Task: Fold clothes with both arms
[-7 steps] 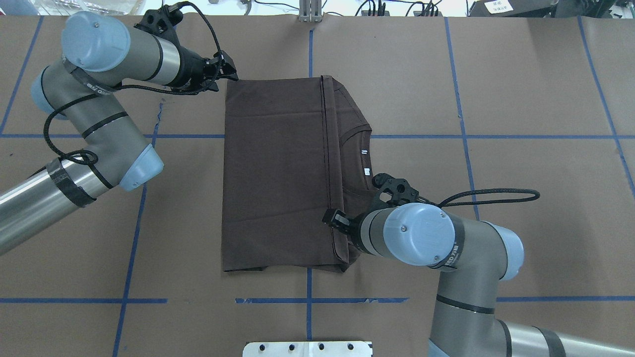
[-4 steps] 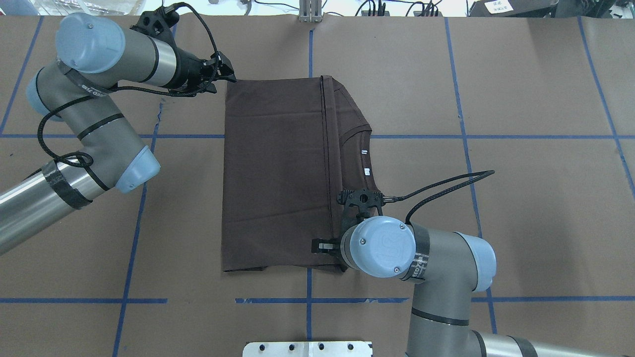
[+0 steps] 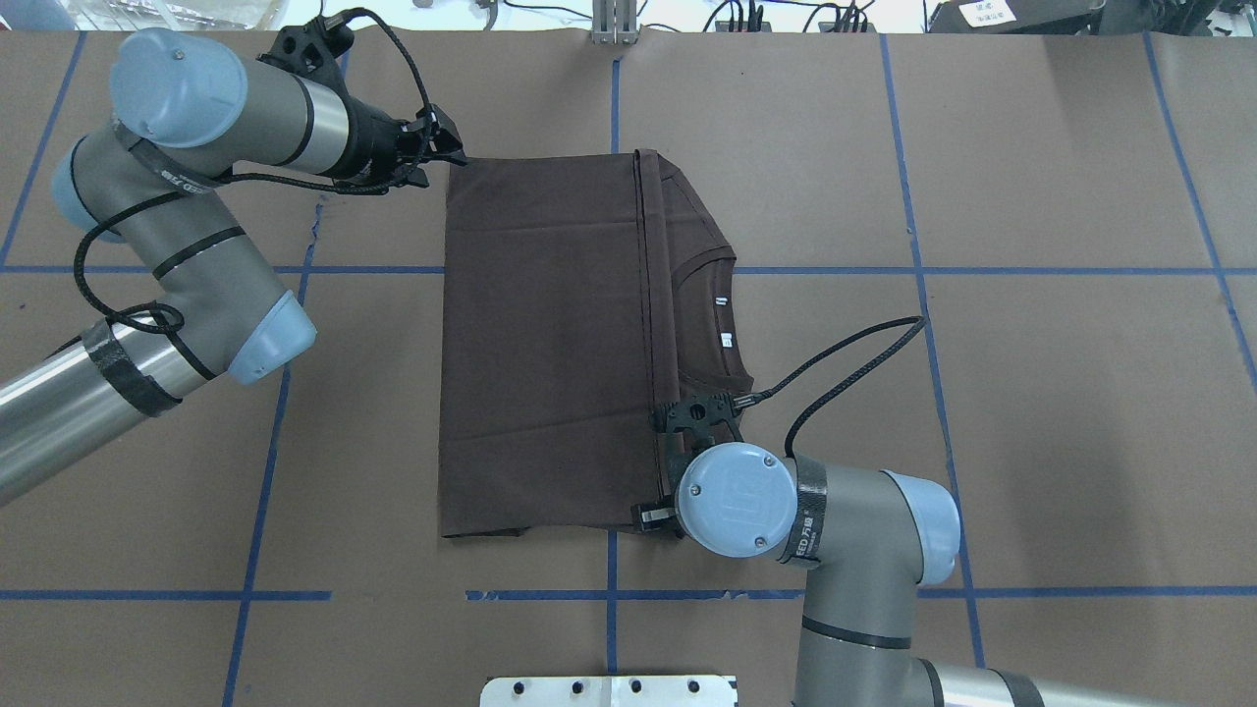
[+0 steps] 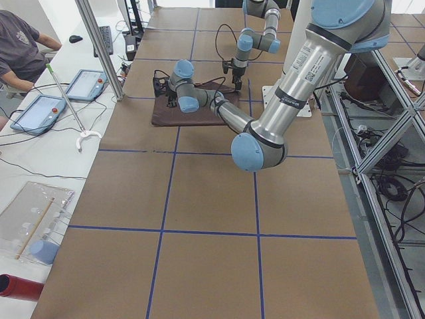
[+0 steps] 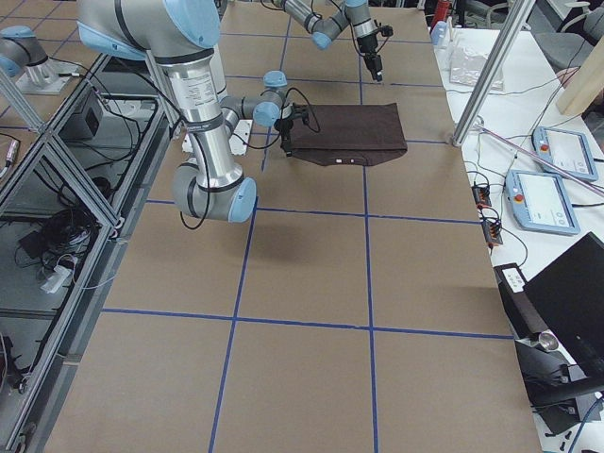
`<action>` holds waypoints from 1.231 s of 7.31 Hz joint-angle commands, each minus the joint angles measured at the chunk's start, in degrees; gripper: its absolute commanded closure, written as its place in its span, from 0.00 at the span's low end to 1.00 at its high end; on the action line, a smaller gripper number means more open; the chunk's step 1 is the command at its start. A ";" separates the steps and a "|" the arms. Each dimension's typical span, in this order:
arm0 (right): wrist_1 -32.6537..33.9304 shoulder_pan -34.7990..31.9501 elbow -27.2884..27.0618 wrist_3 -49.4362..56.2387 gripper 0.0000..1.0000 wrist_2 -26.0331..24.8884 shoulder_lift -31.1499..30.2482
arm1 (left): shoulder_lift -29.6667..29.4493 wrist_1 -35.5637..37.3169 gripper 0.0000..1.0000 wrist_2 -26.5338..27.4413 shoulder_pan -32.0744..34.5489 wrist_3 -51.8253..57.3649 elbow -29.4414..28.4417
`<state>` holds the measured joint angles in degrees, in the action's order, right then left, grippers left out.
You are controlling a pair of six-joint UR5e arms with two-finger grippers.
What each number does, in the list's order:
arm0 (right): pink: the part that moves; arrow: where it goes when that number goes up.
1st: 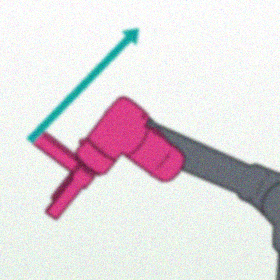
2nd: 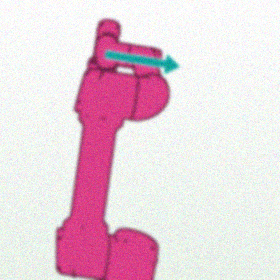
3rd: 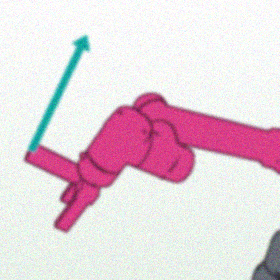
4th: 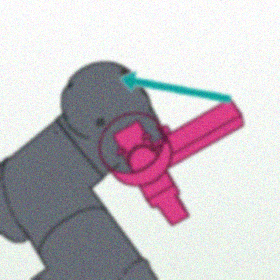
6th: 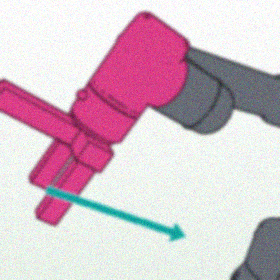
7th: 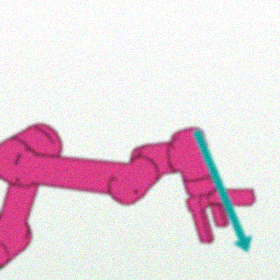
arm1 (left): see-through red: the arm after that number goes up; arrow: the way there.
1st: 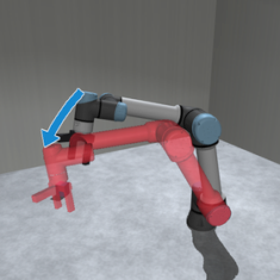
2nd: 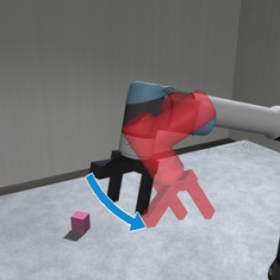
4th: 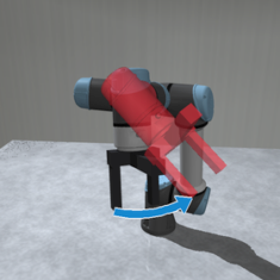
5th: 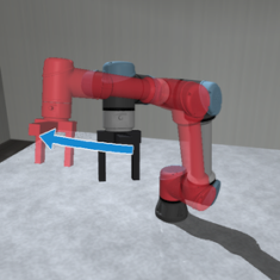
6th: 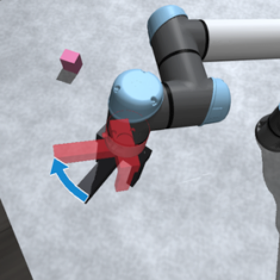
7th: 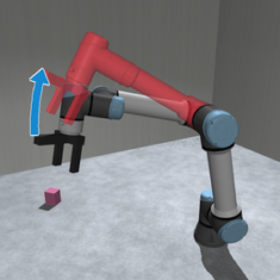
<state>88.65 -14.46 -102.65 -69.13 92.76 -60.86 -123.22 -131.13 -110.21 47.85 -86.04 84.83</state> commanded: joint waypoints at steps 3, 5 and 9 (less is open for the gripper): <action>-0.05 -7.40 -5.50 9.53 0.00 8.46 -7.66 | 0.00 0.00 0.40 0.00 -0.04 -0.27 0.34; -0.58 -7.08 -6.42 9.54 0.00 7.70 -10.42 | 0.00 0.00 0.40 0.00 -0.04 -0.36 0.42; -1.98 -6.90 -6.07 -22.49 0.00 7.52 -3.22 | 0.09 0.09 0.40 0.00 -0.04 -0.36 1.21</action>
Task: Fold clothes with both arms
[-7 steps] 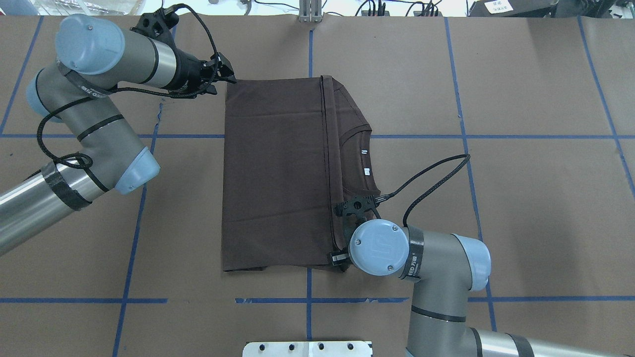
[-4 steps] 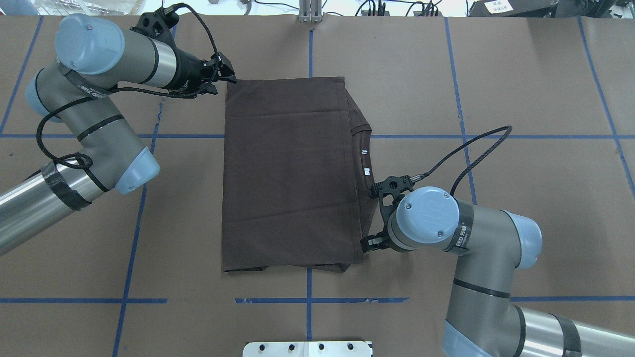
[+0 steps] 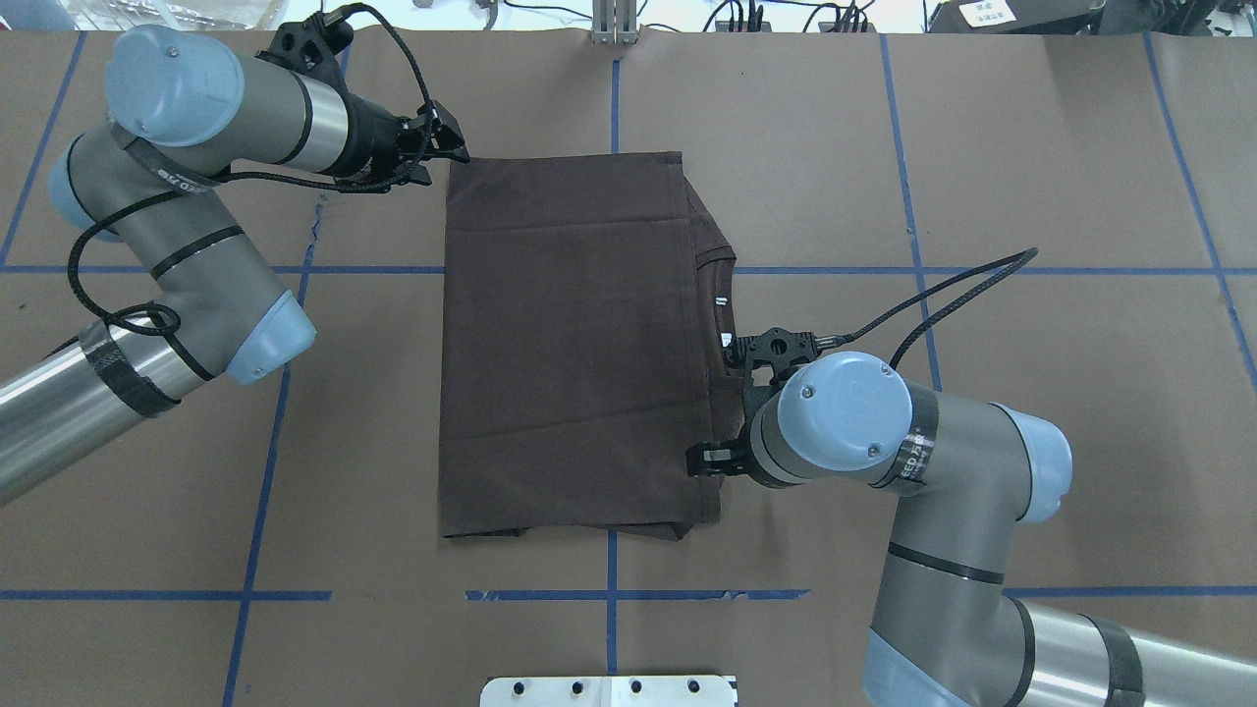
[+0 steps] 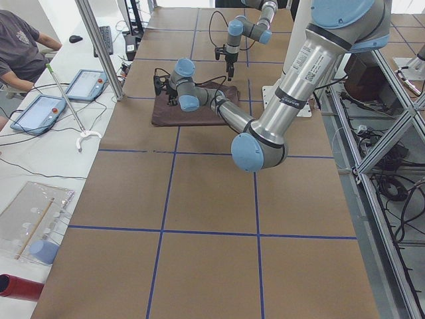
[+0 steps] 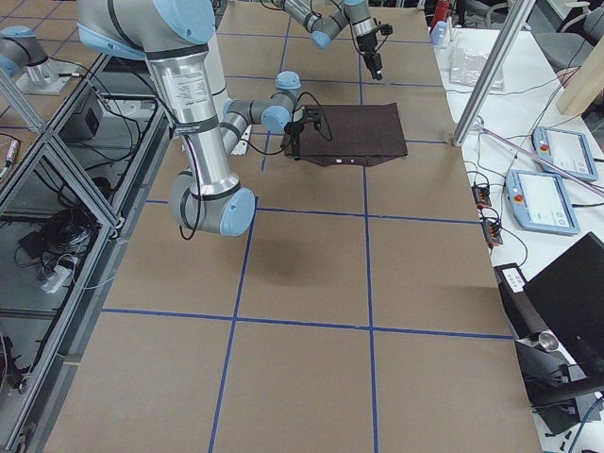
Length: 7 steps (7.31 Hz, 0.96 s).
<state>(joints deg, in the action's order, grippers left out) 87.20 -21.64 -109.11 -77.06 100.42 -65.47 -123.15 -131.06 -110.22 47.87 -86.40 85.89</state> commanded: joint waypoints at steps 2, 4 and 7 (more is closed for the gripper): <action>-9.98 1.51 6.49 -34.20 0.18 -0.58 3.14 | 0.10 0.01 0.41 -0.78 0.12 0.00 1.12; -12.41 3.61 9.44 -38.52 0.24 -2.49 3.86 | 0.10 0.27 0.41 -1.58 0.21 0.00 1.39; -11.79 3.45 8.74 -38.87 0.23 -2.42 2.63 | 0.62 0.28 0.41 -1.58 0.21 -0.18 1.91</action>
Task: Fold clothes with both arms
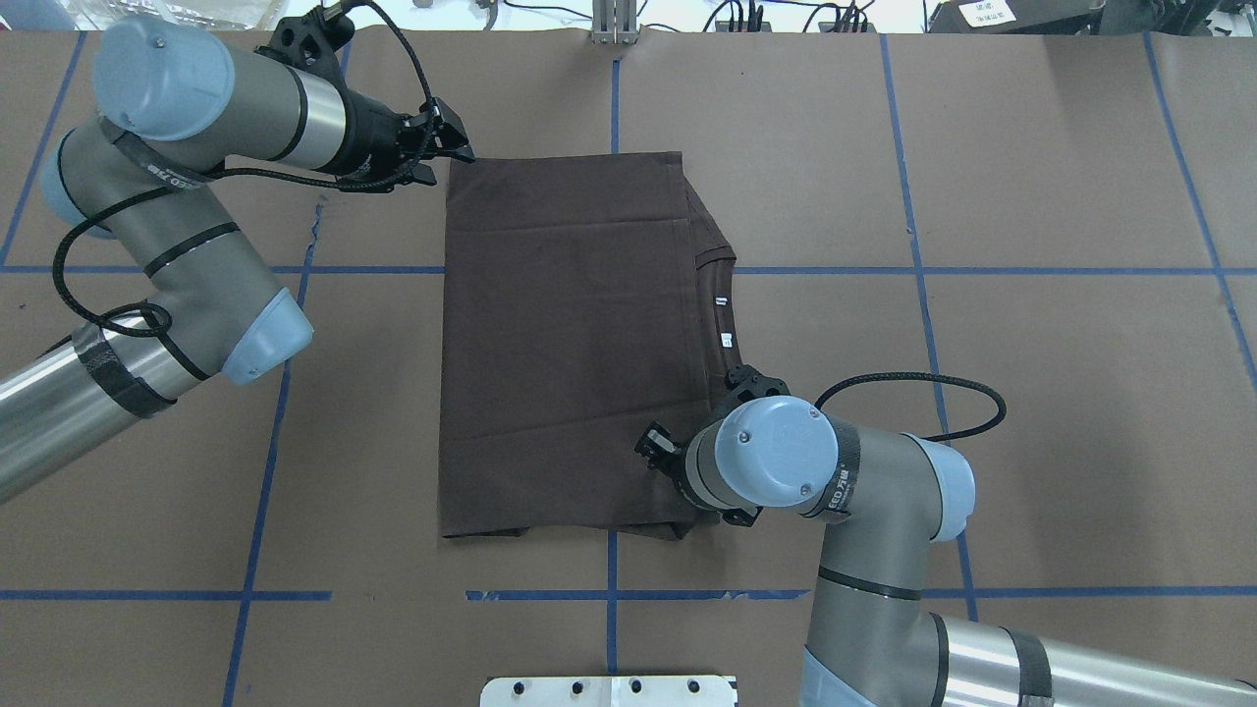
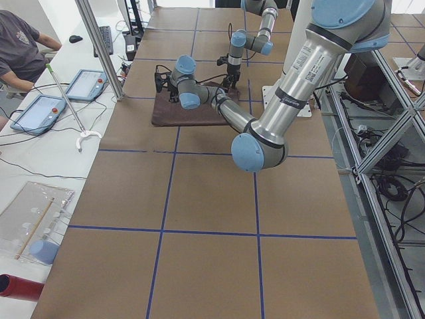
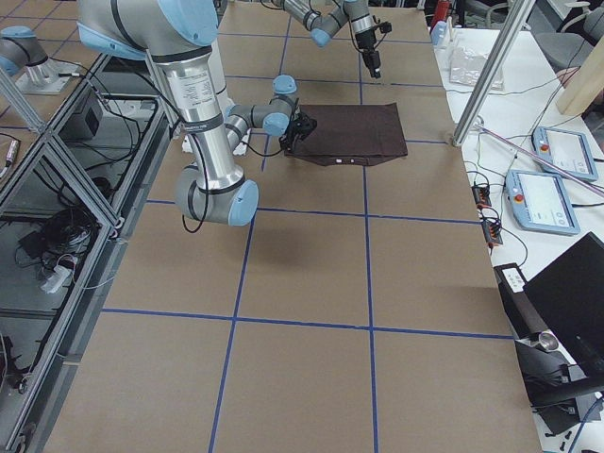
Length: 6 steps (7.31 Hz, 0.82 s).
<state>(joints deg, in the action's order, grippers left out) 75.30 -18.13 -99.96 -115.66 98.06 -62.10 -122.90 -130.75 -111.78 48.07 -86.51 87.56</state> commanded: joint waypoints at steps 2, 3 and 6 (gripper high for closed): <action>2.38 0.02 -2.95 -0.35 0.23 -0.06 -1.79 | 0.82 0.05 0.41 -0.02 0.00 -0.06 0.85; 2.66 1.07 -2.70 -0.44 0.23 -0.32 -1.79 | 0.99 0.05 0.41 -0.02 -0.08 -0.06 0.85; 2.66 1.60 -2.26 -0.53 0.24 -0.41 -1.62 | 1.17 -0.03 0.41 -0.02 -0.08 -0.06 0.85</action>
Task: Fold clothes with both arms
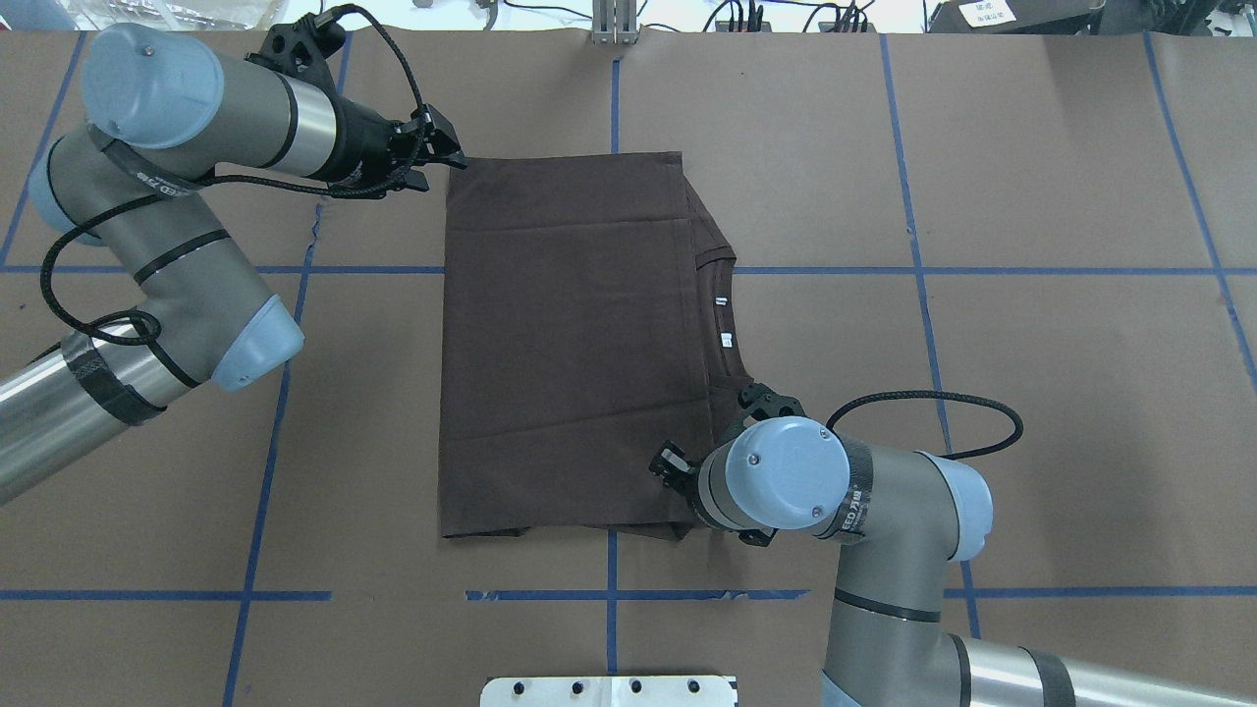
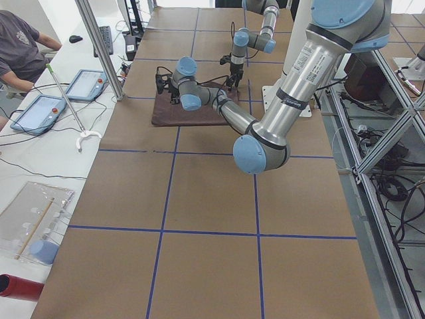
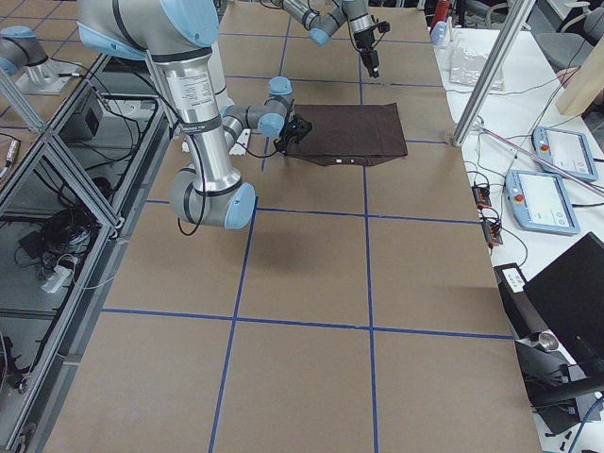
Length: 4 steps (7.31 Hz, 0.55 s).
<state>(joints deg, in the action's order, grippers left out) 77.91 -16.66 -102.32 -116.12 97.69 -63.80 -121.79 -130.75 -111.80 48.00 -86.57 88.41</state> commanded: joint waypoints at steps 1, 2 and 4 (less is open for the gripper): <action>-0.13 0.22 0.36 -0.07 0.32 0.04 0.17 | 0.06 -0.03 0.41 0.00 0.08 0.00 0.00; -0.21 0.22 0.45 -0.07 0.57 0.04 0.17 | 0.06 -0.03 0.41 0.00 0.08 0.00 0.00; -0.39 0.57 0.62 -0.08 1.00 -0.92 -0.01 | 0.06 -0.03 0.41 0.00 0.08 0.00 0.00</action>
<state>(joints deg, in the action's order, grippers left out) 77.60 -16.36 -101.97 -116.30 97.35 -63.67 -121.73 -130.78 -111.80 48.07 -86.57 88.42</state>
